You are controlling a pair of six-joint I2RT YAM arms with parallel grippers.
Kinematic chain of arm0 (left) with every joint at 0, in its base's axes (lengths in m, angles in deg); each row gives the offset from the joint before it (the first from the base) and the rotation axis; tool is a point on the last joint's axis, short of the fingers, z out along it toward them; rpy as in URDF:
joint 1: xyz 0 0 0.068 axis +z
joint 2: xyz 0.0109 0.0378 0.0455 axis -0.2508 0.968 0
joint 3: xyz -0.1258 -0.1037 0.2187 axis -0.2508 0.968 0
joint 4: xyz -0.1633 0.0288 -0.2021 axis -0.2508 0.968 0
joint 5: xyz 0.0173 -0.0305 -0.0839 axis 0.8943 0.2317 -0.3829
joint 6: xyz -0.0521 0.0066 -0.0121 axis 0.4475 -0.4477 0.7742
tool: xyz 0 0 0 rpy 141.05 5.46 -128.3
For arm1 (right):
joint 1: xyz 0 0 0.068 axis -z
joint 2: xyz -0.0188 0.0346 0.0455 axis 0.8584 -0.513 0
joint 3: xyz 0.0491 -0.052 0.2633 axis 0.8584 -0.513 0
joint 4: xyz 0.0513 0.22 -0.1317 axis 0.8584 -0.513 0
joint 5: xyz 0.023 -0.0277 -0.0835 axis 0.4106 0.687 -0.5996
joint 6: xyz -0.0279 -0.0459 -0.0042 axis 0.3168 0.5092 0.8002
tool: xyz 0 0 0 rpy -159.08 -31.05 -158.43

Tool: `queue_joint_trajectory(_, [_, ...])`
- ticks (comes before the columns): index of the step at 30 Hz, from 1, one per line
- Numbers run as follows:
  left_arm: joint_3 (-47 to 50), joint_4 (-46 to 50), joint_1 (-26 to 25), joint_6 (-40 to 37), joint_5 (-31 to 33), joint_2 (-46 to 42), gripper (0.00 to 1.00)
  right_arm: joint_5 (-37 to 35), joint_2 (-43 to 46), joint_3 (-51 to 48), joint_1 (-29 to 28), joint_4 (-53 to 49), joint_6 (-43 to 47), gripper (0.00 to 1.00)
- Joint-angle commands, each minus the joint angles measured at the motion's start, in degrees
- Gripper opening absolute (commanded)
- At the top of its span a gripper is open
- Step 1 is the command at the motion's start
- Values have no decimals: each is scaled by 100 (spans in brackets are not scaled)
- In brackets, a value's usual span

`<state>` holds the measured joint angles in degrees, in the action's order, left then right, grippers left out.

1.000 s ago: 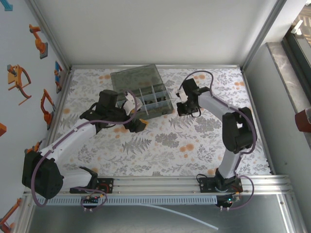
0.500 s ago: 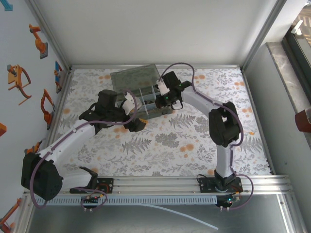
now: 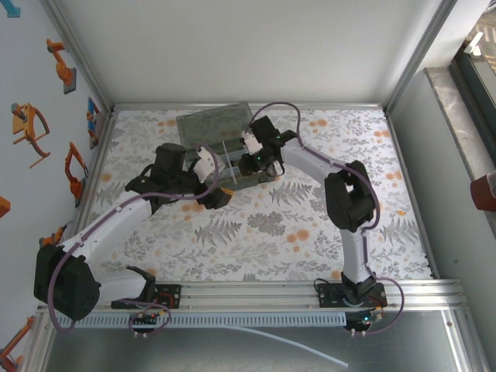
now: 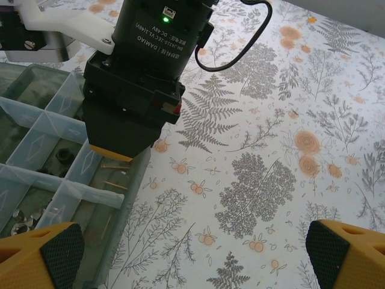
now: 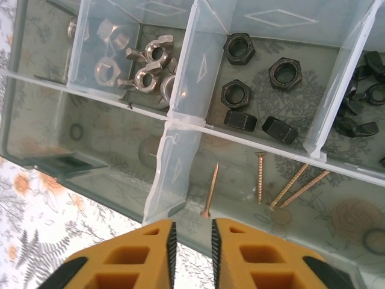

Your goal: Sort the screws and nuts into containers

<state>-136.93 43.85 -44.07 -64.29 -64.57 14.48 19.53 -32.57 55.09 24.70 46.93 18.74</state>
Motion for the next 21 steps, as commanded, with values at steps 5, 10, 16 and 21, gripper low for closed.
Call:
queue_joint_trajectory(5, [210, -381, 20, 167, 232, -370, 97, -848, 1218, -557, 139, 449, -117, 28])
queue_joint_trajectory(10, [895, -1259, -124, 1827, 3130, -935, 97, -1107, 3360, -2971, 1017, 1808, -728, 44])
queue_joint_trajectory(16, [2134, -1796, 100, 1869, 6479, -1646, 97, -2584, 5798, -5161, 2098, 2818, -435, 99])
queue_joint_trajectory(21, [2977, -3175, 614, 1692, 7016, -1367, 97, -4575, 6313, -6070, 2134, 3183, 332, 100])
